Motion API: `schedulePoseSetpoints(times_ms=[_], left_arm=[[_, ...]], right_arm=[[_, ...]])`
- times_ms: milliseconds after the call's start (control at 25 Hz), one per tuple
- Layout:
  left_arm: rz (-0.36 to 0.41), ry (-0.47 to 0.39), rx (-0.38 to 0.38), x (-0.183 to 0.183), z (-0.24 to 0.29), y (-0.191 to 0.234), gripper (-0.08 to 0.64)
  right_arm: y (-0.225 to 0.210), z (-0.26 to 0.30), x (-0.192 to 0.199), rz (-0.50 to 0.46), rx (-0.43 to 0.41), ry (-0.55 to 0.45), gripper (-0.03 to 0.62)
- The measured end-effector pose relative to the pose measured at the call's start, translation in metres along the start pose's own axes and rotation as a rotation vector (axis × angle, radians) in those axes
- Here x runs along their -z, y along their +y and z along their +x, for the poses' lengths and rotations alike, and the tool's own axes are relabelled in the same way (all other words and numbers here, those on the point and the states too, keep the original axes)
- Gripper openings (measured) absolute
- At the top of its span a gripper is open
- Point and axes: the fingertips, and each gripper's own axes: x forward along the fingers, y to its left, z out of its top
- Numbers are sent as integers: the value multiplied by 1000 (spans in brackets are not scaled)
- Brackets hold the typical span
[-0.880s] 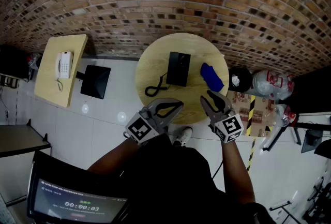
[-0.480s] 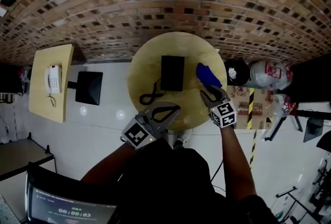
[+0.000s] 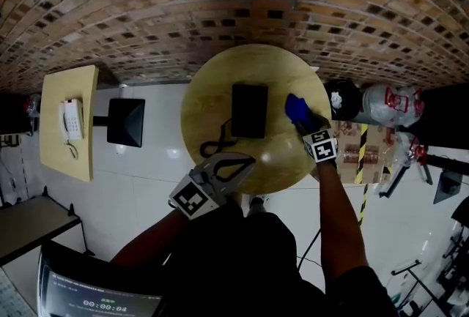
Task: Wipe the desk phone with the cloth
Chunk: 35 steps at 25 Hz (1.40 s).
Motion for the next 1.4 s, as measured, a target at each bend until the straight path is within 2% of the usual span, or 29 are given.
schedulePoseSetpoints(times_ms=[200,480,800,1000,1240,1400], left_arm=[[-41,0,-11,6,-3,10,-8],[-70,1,-46,11,-18,19,-8],[-73,-4,-74,13,-24,23,-9],[-72,-10,-93,12,-25,24,-8],[-57,-32,-113,6,-24,23,-8],[-44,-53,-135,-1,-31,24,-8]], right_arm=[[-8,24,10,1,-19,48,163],[-8,37,16,82,-60,82,161],[1,39,12,104,-120,83,89],[23,28,-24,63,-160,-12,86],[55,9,-96,-17,-238,-156,86],[73,12,-136,-98,-279,-188,86]])
